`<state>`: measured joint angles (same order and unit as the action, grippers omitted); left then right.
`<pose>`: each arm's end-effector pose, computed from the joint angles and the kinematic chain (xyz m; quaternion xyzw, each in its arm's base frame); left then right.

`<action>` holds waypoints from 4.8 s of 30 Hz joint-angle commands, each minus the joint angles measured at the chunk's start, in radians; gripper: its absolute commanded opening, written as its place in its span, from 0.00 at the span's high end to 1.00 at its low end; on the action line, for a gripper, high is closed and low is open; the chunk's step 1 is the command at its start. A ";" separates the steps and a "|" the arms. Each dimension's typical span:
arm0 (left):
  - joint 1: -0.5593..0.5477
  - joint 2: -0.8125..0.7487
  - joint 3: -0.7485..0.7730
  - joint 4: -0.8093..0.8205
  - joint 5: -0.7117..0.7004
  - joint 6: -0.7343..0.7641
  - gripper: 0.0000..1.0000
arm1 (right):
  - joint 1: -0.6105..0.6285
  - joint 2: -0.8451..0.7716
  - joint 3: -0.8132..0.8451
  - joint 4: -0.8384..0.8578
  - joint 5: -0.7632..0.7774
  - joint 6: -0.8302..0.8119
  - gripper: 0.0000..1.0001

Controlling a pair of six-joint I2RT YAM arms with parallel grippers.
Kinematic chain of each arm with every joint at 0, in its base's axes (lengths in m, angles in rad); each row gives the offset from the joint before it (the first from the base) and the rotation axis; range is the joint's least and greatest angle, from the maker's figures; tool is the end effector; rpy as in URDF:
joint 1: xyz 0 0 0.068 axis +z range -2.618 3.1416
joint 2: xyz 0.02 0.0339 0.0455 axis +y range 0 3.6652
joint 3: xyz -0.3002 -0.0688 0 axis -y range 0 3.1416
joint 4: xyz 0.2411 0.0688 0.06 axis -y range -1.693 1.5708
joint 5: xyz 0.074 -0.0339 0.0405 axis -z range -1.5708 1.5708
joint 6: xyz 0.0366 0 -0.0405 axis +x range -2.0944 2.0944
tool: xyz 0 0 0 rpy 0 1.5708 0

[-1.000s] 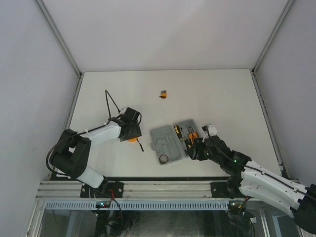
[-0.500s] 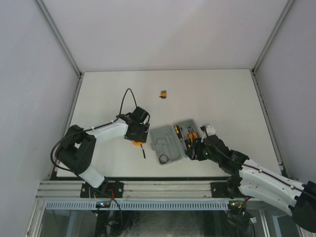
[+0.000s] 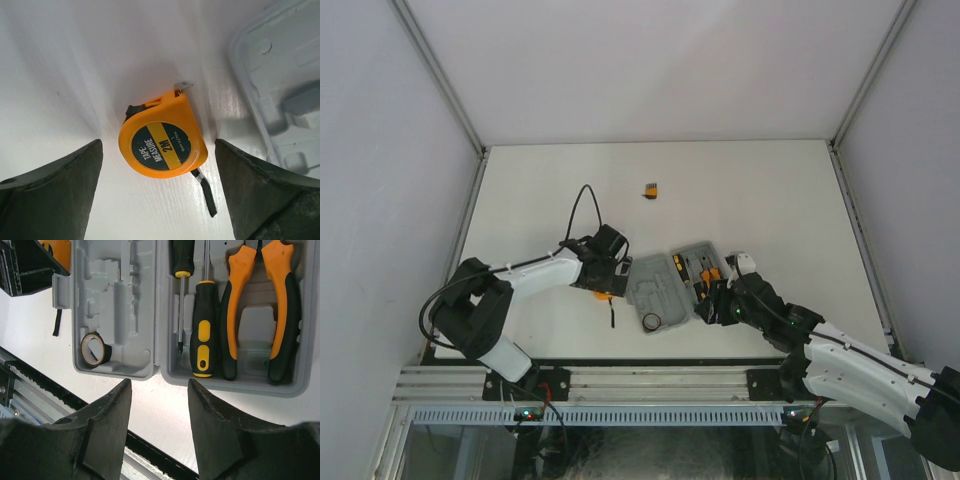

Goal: Sort the tools into containers
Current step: Pick up the engineering item from the center of the board, then place the engineering item in the storage box.

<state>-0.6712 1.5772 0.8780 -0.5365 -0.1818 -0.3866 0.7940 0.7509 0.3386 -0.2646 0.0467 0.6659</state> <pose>0.2243 -0.1697 0.2006 0.1243 0.9741 -0.0065 0.1885 0.0935 0.0927 0.2074 -0.0476 0.9003 0.2724 0.3360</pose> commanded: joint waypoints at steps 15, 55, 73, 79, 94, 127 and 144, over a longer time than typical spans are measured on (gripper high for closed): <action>-0.008 -0.063 -0.062 0.046 -0.164 -0.467 0.20 | -0.004 0.012 0.008 0.042 -0.009 -0.006 0.52; -0.073 -0.300 0.087 0.013 -0.058 0.004 1.00 | -0.004 -0.023 0.011 0.034 -0.002 0.018 0.52; -0.201 -0.262 0.222 0.046 0.113 0.132 1.00 | -0.004 -0.132 0.005 -0.041 0.075 0.056 0.52; -0.237 -0.238 0.327 0.079 0.176 -0.034 1.00 | -0.004 -0.210 -0.001 -0.084 0.141 0.098 0.52; -0.283 -0.210 0.085 0.388 0.179 -0.218 1.00 | -0.006 -0.228 -0.027 -0.091 0.148 0.153 0.52; -0.238 -0.062 0.037 0.377 0.022 0.181 1.00 | -0.006 -0.190 -0.045 -0.066 0.098 0.147 0.52; -0.236 0.009 0.053 0.364 -0.017 0.468 1.00 | -0.005 -0.193 -0.032 -0.099 0.046 0.144 0.52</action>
<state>-0.9131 1.5665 0.8848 -0.1967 -0.1814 -0.0017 0.7925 0.5659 0.2943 -0.3706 0.1051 0.8043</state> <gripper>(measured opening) 0.617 0.477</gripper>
